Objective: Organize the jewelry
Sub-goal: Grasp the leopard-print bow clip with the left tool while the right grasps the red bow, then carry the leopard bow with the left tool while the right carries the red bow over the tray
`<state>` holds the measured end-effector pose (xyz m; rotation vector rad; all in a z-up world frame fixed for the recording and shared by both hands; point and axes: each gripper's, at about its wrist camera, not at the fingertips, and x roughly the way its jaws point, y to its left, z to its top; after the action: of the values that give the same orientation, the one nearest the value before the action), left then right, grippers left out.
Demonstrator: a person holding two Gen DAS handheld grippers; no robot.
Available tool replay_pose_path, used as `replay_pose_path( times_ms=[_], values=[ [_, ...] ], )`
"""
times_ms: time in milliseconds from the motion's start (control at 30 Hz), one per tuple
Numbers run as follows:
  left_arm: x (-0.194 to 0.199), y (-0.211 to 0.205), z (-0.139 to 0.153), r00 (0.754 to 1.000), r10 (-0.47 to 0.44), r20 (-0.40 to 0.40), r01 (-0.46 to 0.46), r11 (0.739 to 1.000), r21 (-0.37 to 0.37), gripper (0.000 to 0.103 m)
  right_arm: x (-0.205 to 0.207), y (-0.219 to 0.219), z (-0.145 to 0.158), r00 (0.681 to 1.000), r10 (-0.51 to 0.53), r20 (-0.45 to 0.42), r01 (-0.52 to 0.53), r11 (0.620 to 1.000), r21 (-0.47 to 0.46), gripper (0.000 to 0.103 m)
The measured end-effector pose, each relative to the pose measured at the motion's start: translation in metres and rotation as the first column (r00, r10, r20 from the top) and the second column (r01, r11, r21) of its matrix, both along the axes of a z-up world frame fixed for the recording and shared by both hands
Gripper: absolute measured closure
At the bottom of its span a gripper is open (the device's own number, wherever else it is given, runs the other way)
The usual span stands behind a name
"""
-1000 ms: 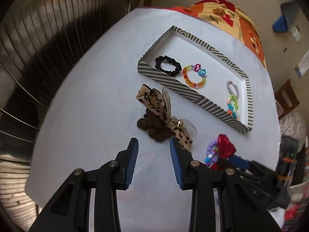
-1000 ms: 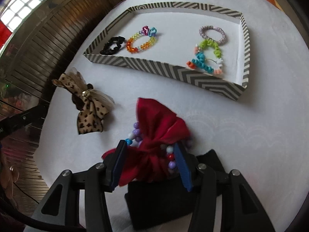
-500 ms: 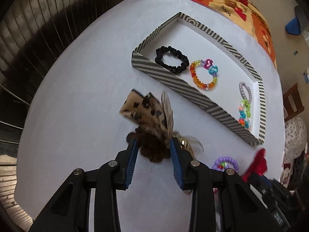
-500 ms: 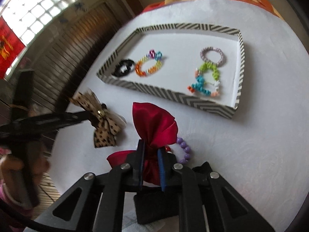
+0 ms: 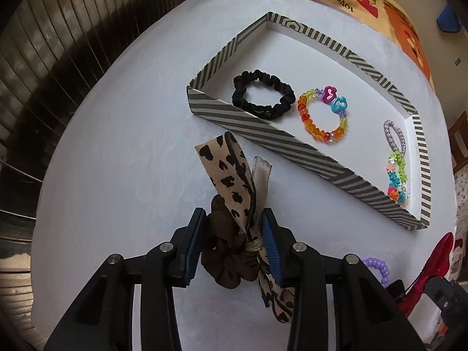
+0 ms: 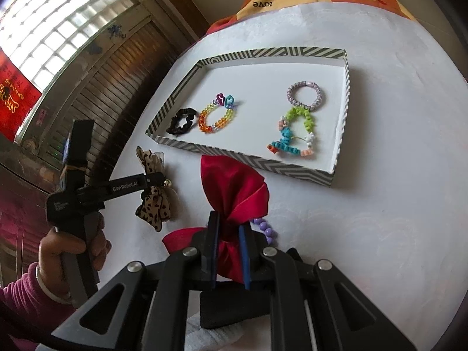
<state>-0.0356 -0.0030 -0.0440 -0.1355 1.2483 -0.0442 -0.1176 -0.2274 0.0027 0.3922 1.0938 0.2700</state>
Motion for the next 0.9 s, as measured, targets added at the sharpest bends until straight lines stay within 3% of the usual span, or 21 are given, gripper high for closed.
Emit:
replay_pose_path(
  times_ms=[67,167,500,900],
  values=[
    [-0.001,0.002,0.003,1.0,-0.015,0.01,0.015,1.0,-0.002,0.089,0.0,-0.001,0.002,1.0,-0.003,0.005,0.003,1.0,0.002,0.09],
    [-0.004,0.003,0.009,0.999,-0.036,0.011,0.036,0.999,-0.02,0.094,0.0,-0.001,0.006,1.0,-0.004,0.017,0.004,1.0,0.006,0.09],
    [-0.019,0.012,0.057,0.994,-0.055,0.092,0.063,0.995,-0.08,0.095,-0.003,0.0,0.033,0.997,-0.002,0.079,0.002,1.0,0.006,0.09],
    [0.016,-0.006,0.095,0.977,-0.106,0.183,0.111,0.994,-0.017,0.095,0.028,-0.004,0.052,0.994,-0.013,0.11,0.018,0.999,-0.041,0.09]
  ],
)
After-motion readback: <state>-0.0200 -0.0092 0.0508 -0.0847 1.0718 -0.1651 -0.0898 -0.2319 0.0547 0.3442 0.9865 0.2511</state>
